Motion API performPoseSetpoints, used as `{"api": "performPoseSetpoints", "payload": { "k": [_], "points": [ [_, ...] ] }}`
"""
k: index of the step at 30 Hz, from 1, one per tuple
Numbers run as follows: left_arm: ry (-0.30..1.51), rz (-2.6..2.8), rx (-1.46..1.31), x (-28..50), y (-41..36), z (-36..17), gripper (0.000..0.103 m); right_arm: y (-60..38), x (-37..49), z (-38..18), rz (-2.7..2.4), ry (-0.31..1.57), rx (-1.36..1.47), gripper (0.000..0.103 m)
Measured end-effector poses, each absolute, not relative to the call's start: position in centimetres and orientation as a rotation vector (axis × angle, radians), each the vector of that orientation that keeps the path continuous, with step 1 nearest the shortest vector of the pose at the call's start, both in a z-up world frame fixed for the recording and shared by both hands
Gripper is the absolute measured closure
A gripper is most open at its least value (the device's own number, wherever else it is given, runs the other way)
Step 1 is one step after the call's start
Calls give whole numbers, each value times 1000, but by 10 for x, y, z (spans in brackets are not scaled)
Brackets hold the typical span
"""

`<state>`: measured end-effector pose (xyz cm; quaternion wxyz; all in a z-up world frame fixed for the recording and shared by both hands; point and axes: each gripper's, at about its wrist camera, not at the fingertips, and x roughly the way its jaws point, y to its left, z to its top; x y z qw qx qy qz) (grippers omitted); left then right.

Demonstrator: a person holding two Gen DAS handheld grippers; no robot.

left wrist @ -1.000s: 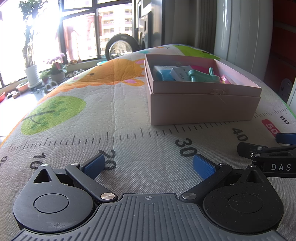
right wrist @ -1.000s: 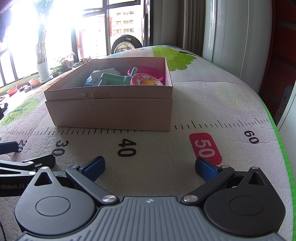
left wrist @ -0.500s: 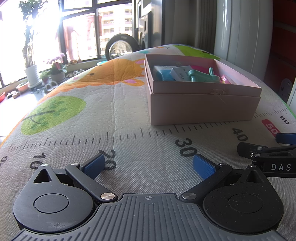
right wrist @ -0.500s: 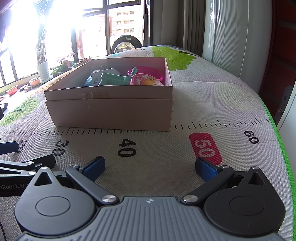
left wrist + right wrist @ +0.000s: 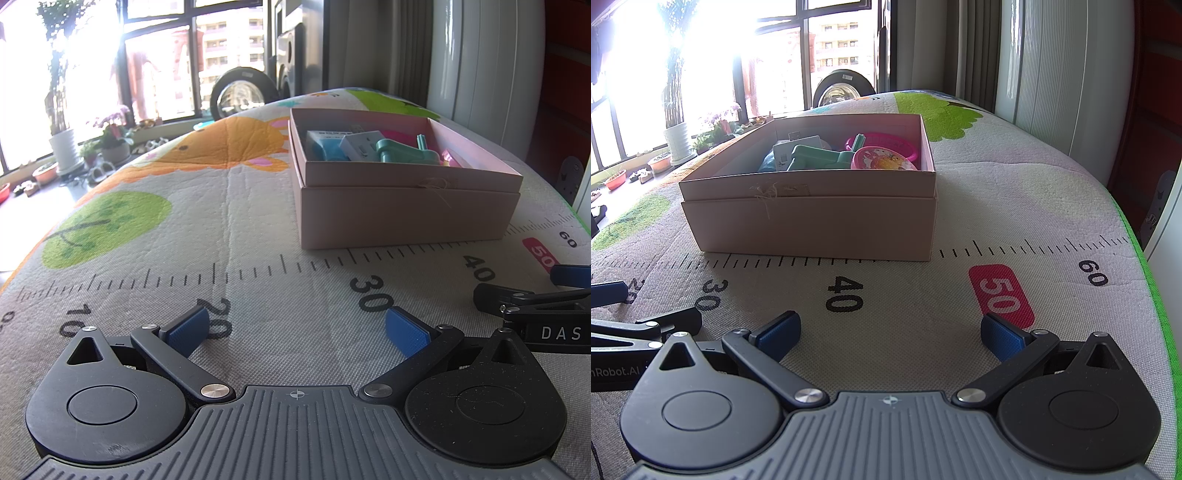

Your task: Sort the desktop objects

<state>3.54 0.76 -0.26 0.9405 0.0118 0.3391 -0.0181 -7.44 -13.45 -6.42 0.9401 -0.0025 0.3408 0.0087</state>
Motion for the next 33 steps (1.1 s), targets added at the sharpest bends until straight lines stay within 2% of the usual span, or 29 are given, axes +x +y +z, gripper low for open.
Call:
{"api": "performPoseSetpoints", "payload": {
  "k": [33],
  "points": [
    [693, -39, 23, 37, 6, -3, 0, -134, -74, -65, 18, 695, -5, 0]
  ]
}}
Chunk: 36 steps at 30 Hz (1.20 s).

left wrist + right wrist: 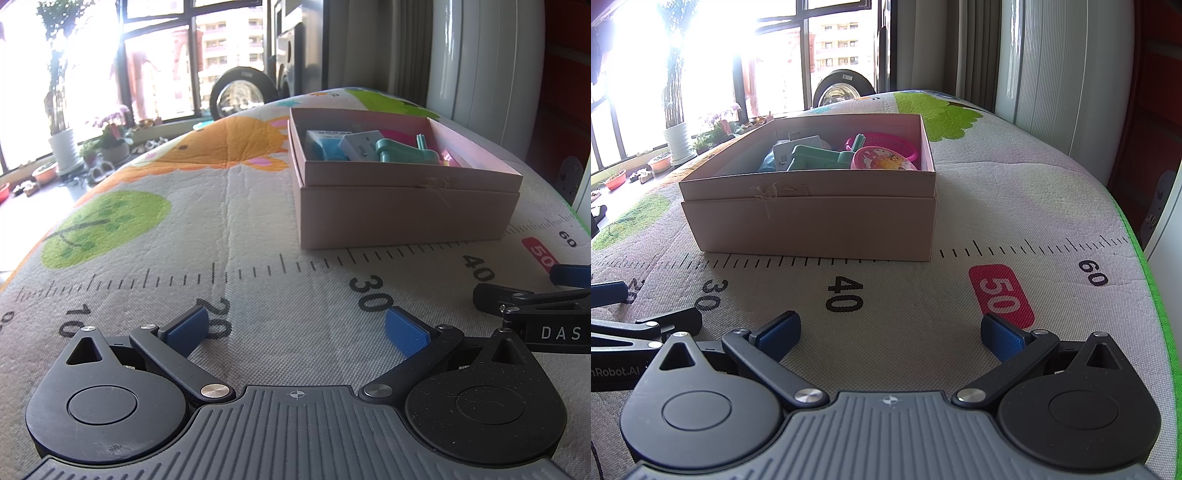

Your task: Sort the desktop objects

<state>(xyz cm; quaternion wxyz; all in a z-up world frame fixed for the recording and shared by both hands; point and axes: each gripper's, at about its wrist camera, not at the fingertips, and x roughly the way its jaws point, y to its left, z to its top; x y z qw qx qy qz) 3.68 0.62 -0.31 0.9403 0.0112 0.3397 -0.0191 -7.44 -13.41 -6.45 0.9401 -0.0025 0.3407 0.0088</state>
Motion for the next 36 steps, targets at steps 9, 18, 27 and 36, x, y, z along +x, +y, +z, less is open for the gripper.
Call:
{"api": "performPoseSetpoints", "payload": {
  "k": [9, 18, 27, 36],
  "points": [
    [693, -38, 26, 37, 7, -4, 0, -134, -74, -65, 18, 696, -5, 0],
    [701, -45, 24, 38, 9, -3, 0, -134, -74, -65, 18, 696, -5, 0],
    [718, -76, 20, 37, 10, -2, 0, -134, -74, -65, 18, 695, -5, 0],
    [714, -71, 23, 36, 9, -2, 0, -134, -73, -65, 18, 695, -5, 0]
  ]
}}
